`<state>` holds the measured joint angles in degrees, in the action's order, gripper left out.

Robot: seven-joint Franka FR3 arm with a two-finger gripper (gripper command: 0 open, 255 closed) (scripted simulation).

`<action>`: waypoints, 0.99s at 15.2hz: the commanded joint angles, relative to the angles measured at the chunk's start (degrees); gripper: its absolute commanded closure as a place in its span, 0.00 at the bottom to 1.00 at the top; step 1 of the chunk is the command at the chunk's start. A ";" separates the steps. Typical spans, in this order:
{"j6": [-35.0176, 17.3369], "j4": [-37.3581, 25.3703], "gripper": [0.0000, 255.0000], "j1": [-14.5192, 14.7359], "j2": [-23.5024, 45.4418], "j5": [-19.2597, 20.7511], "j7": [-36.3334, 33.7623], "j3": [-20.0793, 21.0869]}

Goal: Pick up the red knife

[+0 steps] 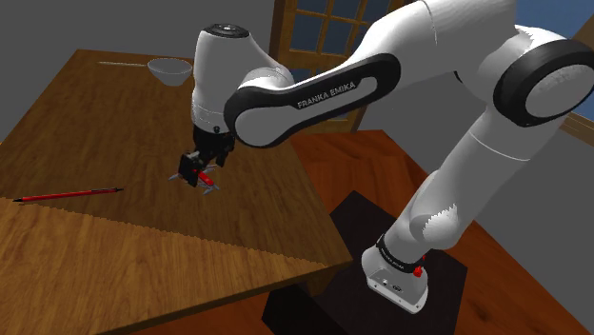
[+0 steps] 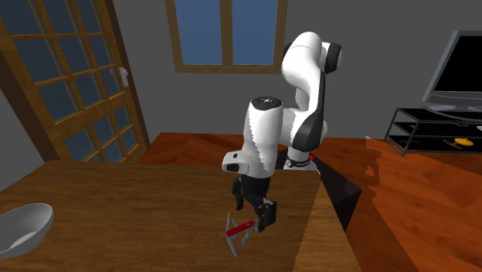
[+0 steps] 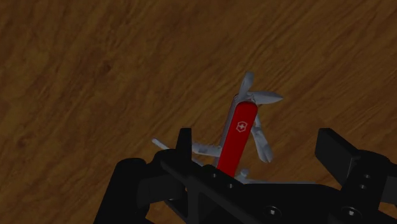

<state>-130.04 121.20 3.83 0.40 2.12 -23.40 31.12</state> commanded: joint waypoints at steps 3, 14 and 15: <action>-2.91 1.20 0.00 0.17 2.03 1.54 -1.20 0.08; -3.98 1.68 1.00 0.27 2.73 2.11 -1.67 0.08; -3.98 1.68 1.00 0.27 2.73 2.11 -1.67 0.08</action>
<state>-134.02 122.88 4.10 3.12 4.23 -25.07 31.20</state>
